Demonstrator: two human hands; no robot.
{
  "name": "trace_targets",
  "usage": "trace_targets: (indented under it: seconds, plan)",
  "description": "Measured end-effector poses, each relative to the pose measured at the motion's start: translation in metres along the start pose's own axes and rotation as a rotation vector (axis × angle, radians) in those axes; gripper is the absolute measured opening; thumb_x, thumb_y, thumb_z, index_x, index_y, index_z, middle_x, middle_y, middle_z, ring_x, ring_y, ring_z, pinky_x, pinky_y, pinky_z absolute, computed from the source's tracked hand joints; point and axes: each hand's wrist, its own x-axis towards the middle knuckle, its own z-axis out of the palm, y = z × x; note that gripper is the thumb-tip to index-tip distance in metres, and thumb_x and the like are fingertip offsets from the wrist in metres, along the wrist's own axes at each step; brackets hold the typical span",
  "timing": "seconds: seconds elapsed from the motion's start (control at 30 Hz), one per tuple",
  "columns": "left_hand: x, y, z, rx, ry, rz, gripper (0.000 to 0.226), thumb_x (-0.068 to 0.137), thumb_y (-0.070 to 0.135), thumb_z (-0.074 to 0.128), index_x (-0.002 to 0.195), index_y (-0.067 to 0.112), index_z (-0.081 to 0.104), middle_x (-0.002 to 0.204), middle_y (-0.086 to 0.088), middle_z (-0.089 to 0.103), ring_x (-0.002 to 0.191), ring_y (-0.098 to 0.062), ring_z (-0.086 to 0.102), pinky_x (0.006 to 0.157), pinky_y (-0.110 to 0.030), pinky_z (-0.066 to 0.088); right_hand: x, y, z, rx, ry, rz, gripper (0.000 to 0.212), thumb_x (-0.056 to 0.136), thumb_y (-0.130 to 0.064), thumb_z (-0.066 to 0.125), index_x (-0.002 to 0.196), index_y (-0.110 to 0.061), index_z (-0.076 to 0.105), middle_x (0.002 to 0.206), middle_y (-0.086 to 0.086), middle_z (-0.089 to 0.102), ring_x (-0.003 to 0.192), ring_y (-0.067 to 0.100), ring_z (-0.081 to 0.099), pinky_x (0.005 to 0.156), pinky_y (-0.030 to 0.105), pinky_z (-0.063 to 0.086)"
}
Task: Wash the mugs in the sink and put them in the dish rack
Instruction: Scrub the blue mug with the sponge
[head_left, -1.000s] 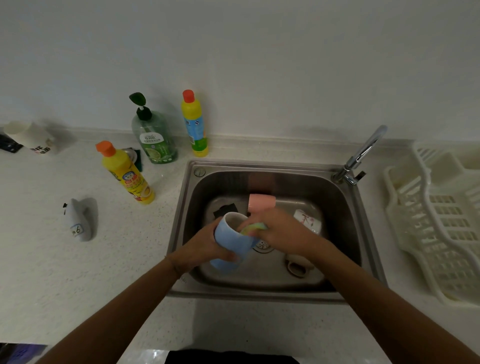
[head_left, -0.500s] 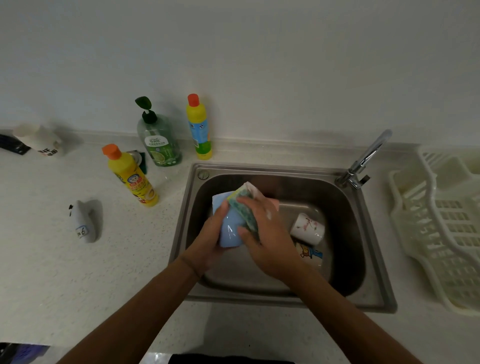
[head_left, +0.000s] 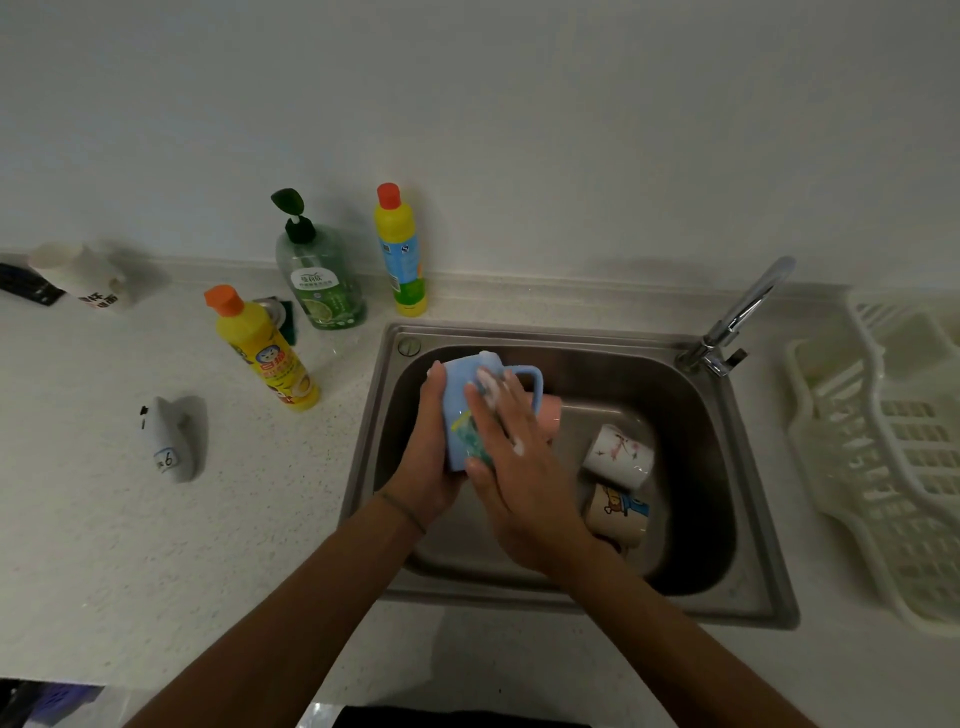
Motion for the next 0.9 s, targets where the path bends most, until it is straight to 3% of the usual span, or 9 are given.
trace_targets:
  seconds: [0.1,0.17,0.33,0.43,0.53,0.6,0.67,0.77,0.9]
  plan:
    - [-0.002,-0.008,0.007,0.049,-0.026,-0.019,0.070,0.099,0.062,0.031,0.143,0.012,0.053,0.128,-0.017,0.069,0.110,-0.027,0.069,0.088,-0.038,0.060,0.022,0.004,-0.009,0.109,0.082,0.129,0.064,0.104,-0.037,0.038,0.158,-0.042,0.002,0.160,-0.033,-0.014,0.156,0.011,-0.002,0.124,0.053,0.022]
    - [-0.002,-0.010,0.010,0.033,-0.013,-0.032,0.073,0.095,0.064,0.035,0.143,0.011,0.053,0.123,-0.016,0.071,0.104,-0.025,0.071,0.081,-0.034,0.062,0.031,0.007,-0.013,0.140,0.110,0.178,0.060,0.105,-0.040,0.034,0.158,-0.038,0.006,0.164,-0.025,-0.005,0.155,0.006,-0.002,0.125,0.051,0.019]
    - [-0.002,0.000,0.009,-0.011,-0.027,0.023,0.064,0.100,0.061,0.029,0.135,0.017,0.060,0.126,-0.013,0.071,0.113,-0.024,0.070,0.086,-0.032,0.061,0.008,0.000,0.000,-0.019,0.040,0.046,0.066,0.104,-0.035,0.041,0.160,-0.035,0.006,0.169,-0.006,-0.001,0.156,0.017,-0.001,0.126,0.044,0.012]
    - [-0.002,-0.008,0.007,0.037,-0.034,0.015,0.065,0.103,0.058,0.026,0.139,0.014,0.056,0.127,-0.014,0.070,0.112,-0.023,0.070,0.086,-0.030,0.060,0.008,0.006,-0.004,-0.071,-0.006,0.033,0.065,0.106,-0.034,0.043,0.161,-0.030,0.010,0.167,-0.014,-0.015,0.156,0.014,-0.008,0.124,0.039,0.010]
    - [-0.006,-0.012,0.015,0.077,-0.027,-0.013,0.061,0.105,0.056,0.024,0.132,0.015,0.060,0.121,-0.014,0.072,0.103,-0.022,0.072,0.082,-0.032,0.061,0.027,0.007,-0.015,0.053,0.029,0.142,0.062,0.105,-0.037,0.039,0.161,-0.030,0.015,0.168,-0.017,-0.009,0.155,0.010,-0.005,0.125,0.045,0.018]
    - [-0.005,-0.009,0.016,0.056,-0.037,-0.013,0.061,0.104,0.057,0.025,0.131,0.015,0.061,0.123,-0.014,0.071,0.107,-0.023,0.071,0.088,-0.034,0.060,0.026,0.001,-0.014,0.048,0.034,0.159,0.062,0.105,-0.038,0.038,0.161,-0.031,0.015,0.168,-0.014,-0.006,0.156,0.011,-0.004,0.125,0.048,0.018]
    - [-0.004,-0.003,0.014,0.034,-0.034,0.003,0.067,0.104,0.060,0.026,0.137,0.012,0.057,0.127,-0.015,0.069,0.115,-0.026,0.069,0.096,-0.037,0.058,0.012,-0.004,-0.010,-0.076,0.009,0.063,0.062,0.105,-0.037,0.039,0.161,-0.030,0.013,0.168,-0.011,-0.011,0.156,0.015,-0.008,0.125,0.048,0.012]
    - [-0.004,-0.002,0.009,0.001,-0.063,-0.019,0.067,0.106,0.060,0.023,0.134,0.011,0.058,0.120,-0.014,0.071,0.112,-0.025,0.069,0.091,-0.034,0.059,-0.005,-0.002,-0.005,-0.226,-0.024,-0.086,0.060,0.106,-0.038,0.036,0.160,-0.027,0.012,0.164,-0.017,-0.025,0.155,0.015,-0.015,0.124,0.047,0.006]
    - [-0.002,-0.009,0.013,0.068,-0.051,0.000,0.060,0.104,0.057,0.027,0.131,0.016,0.061,0.115,-0.010,0.074,0.102,-0.021,0.072,0.077,-0.031,0.062,0.019,0.007,-0.016,0.070,0.024,0.125,0.059,0.104,-0.043,0.033,0.159,-0.039,0.012,0.167,-0.019,-0.008,0.156,0.013,0.000,0.124,0.050,0.019]
